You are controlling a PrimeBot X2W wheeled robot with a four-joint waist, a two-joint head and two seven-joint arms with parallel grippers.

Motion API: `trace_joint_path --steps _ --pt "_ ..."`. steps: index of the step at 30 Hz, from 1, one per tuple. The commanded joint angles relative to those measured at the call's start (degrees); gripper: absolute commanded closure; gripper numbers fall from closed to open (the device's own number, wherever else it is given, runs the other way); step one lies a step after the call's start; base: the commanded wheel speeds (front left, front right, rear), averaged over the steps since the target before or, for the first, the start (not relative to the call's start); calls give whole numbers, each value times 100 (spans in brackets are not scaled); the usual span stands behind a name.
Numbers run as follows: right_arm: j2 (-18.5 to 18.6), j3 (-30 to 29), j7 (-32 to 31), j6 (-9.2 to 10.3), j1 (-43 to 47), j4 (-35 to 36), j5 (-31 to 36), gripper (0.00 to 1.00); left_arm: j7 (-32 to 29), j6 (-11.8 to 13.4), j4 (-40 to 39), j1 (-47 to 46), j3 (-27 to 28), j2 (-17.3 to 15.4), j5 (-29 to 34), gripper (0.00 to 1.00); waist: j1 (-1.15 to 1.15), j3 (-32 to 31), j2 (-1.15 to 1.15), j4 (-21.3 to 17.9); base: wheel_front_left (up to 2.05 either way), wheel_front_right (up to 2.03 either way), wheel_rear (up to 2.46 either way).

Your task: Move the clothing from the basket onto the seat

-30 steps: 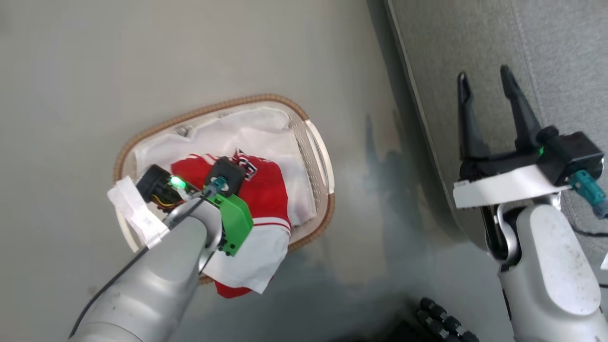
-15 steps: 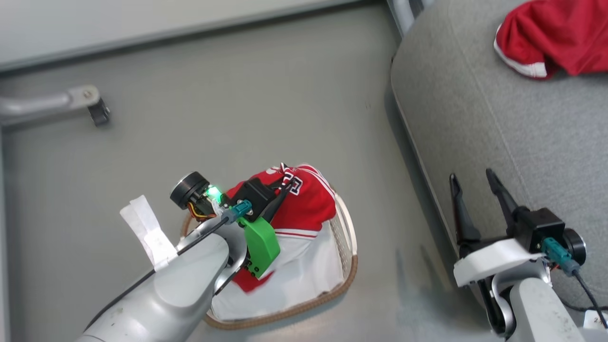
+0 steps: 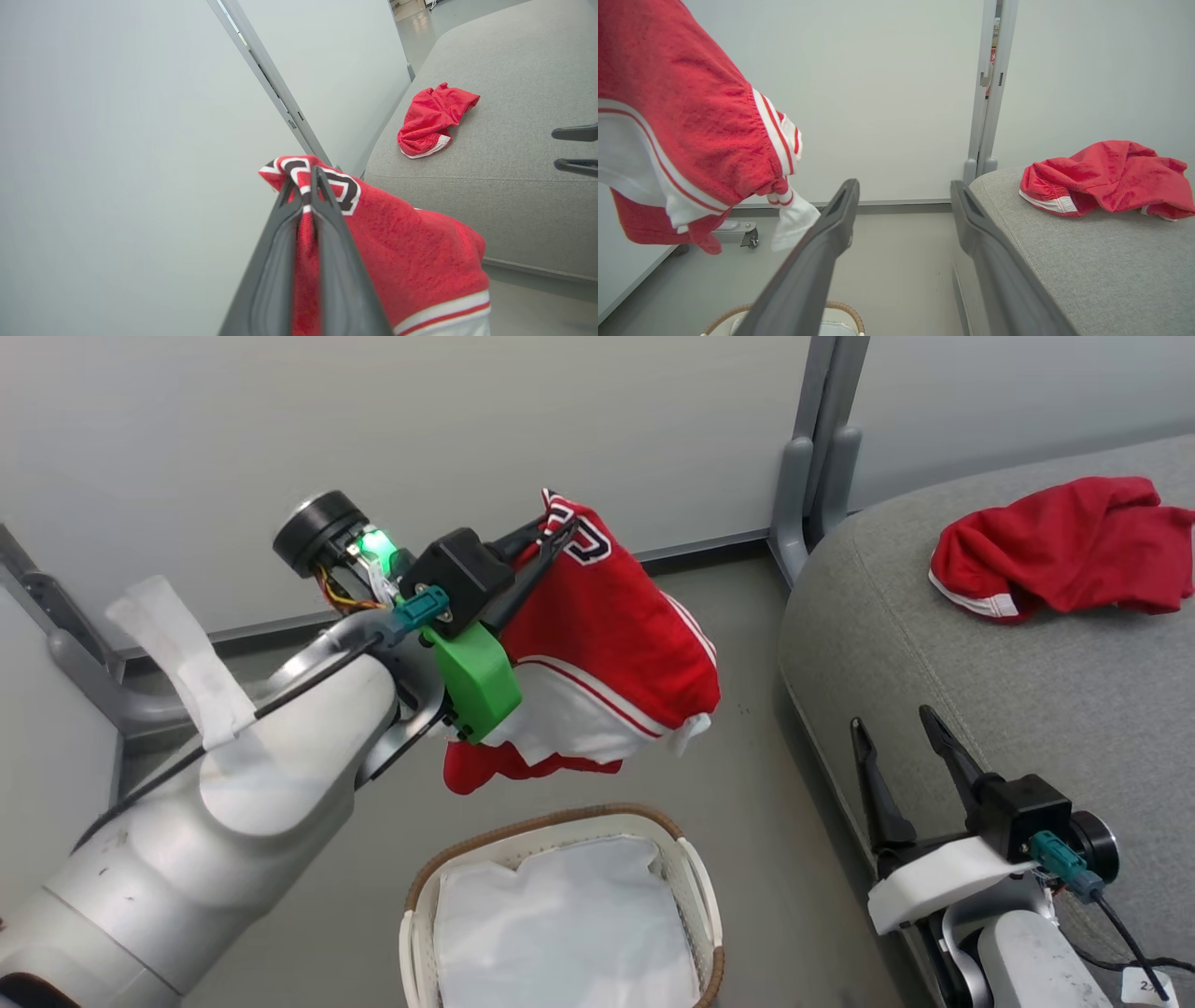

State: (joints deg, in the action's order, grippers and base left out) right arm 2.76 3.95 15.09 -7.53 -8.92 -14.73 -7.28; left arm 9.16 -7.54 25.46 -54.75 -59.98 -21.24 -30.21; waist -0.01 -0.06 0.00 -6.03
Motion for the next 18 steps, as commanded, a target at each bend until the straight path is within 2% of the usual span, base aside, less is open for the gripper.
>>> trace_joint_path --steps 1,11,18 --pt "24 55 11 7 -69 17 -44 0 -32 14 -82 -112 18 -74 8 100 1 -172 0 -39 0 0 0" --pt "21 617 11 7 -352 73 -72 0 -99 69 -448 -270 107 -208 -69 100 1 -210 0 -82 0 0 0" --pt "26 984 10 8 -629 -365 171 0 -122 104 -601 -303 69 -213 -77 100 1 -226 0 -26 0 0 0"
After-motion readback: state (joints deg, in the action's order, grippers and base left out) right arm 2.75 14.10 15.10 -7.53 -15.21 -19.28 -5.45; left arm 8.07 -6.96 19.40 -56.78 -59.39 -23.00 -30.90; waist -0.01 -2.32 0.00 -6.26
